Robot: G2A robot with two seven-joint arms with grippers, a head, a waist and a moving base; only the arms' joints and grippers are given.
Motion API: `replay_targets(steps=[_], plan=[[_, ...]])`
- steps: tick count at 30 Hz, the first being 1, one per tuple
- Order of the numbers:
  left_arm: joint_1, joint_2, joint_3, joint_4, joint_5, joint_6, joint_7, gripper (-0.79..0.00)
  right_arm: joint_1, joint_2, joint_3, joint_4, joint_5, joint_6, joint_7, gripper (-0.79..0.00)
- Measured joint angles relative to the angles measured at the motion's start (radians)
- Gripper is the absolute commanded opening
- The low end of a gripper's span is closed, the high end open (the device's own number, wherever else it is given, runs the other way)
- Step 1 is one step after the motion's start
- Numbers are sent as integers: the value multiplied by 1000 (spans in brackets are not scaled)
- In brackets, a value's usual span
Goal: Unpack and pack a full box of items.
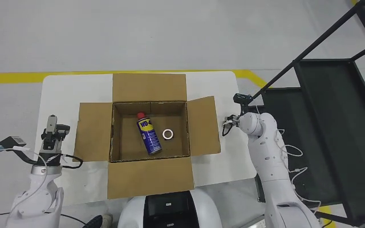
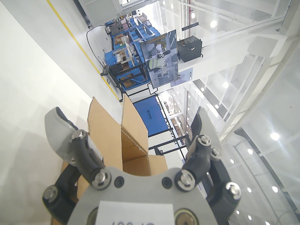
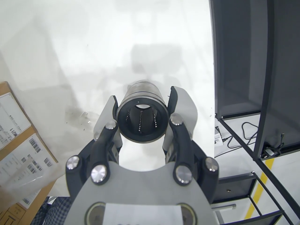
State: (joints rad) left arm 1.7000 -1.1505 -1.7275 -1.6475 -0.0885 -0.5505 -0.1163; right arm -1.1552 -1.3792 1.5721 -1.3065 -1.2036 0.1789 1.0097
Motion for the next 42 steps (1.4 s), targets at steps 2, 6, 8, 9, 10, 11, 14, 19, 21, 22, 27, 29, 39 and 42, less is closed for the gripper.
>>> replay_targets(steps=[2, 6, 8, 9, 10, 11, 14, 19, 21, 22, 27, 29, 39, 42], plan=[[0, 0, 0, 0, 0, 0, 0, 0, 3, 0, -1, 12, 8, 2, -9, -785], [0, 0, 0, 0, 0, 0, 0, 0, 9, 2, -2, 27, 22, 7, -25, -369], [0, 0, 0, 0, 0, 0, 0, 0, 9, 3, -5, 29, 23, 13, -31, -151], [0, 0, 0, 0, 0, 0, 0, 0, 9, 3, -8, 31, 22, 16, -32, -74], [0, 0, 0, 0, 0, 0, 0, 0, 9, 3, -10, 32, 20, 18, -33, 0], [0, 0, 0, 0, 0, 0, 0, 0, 9, 4, -13, 33, 16, 21, -34, 0], [0, 0, 0, 0, 0, 0, 0, 0, 6, 5, -18, 31, 14, 29, -39, 0], [0, 0, 0, 0, 0, 0, 0, 0, -15, 8, -14, -10, 25, 38, -36, 0], [0, 0, 0, 0, 0, 0, 0, 0, -40, 11, 0, -65, 39, 45, -37, 0], [0, 0, 0, 0, 0, 0, 0, 0, -55, 12, 8, -97, 45, 49, -39, 0], [0, 0, 0, 0, 0, 0, 0, 0, -168, 20, 60, -341, 52, 86, -39, 0], [0, 0, 0, 0, 0, 0, 0, 0, -208, 22, 71, -435, 48, 93, -33, 0], [0, 0, 0, 0, 0, 0, 0, 0, -337, 27, 56, -866, 75, 58, -4, 0], [0, 0, 0, 0, 0, 0, 0, 0, -337, 28, 23, -934, 107, 13, 21, 0]])
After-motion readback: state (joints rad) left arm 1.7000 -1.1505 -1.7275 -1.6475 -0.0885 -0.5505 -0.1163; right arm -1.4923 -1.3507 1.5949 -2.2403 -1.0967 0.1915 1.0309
